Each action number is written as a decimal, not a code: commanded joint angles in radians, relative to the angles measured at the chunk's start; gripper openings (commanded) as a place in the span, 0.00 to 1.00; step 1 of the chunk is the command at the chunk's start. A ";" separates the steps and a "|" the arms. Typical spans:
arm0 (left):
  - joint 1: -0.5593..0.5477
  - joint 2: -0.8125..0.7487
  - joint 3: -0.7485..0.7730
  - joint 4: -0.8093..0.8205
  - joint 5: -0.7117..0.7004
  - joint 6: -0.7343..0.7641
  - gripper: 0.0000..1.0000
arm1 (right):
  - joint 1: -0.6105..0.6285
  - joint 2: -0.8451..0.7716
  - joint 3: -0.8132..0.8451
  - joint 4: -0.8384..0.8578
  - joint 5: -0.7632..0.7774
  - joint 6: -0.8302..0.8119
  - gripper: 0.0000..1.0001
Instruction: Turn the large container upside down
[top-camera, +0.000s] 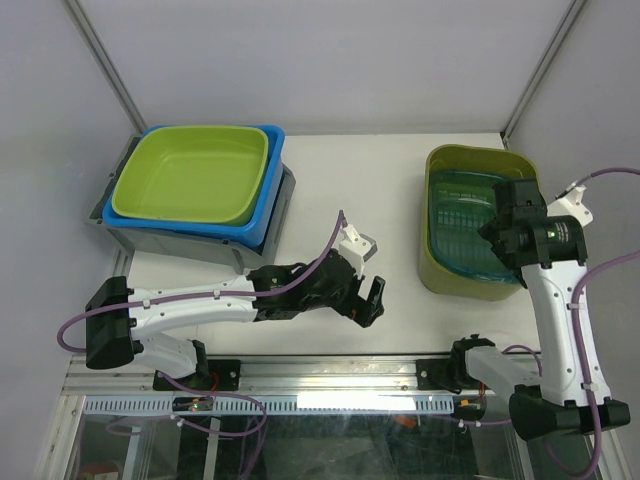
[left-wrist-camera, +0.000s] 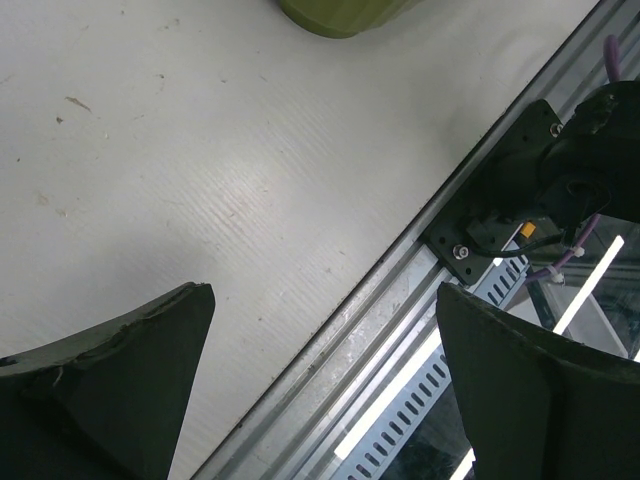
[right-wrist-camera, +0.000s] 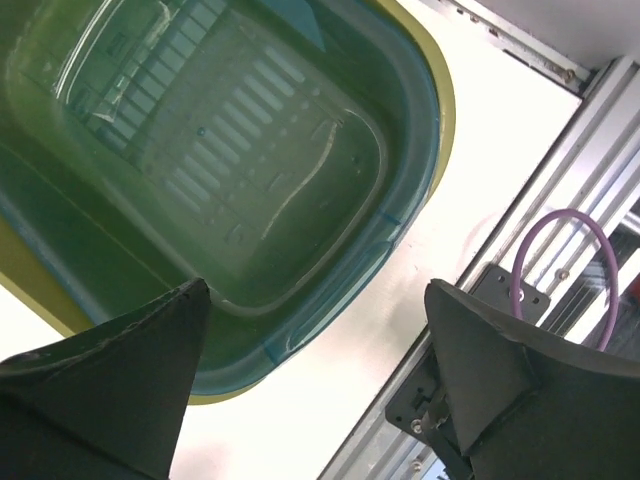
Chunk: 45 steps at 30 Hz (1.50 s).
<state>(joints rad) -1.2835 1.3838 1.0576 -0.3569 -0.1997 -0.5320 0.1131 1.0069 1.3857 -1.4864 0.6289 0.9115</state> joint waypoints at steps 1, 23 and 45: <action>-0.007 -0.023 0.005 0.055 0.007 0.008 0.99 | -0.036 0.039 -0.005 -0.024 -0.038 0.142 0.94; -0.007 -0.052 -0.023 0.054 -0.011 0.001 0.99 | -0.214 0.087 -0.201 0.094 -0.346 0.177 0.27; -0.008 -0.057 0.000 0.060 -0.042 -0.012 0.99 | -0.216 -0.127 0.030 0.311 -0.239 -0.057 0.00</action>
<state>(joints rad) -1.2835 1.3716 1.0332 -0.3511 -0.2081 -0.5323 -0.1013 0.8997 1.3373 -1.3838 0.3901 0.9657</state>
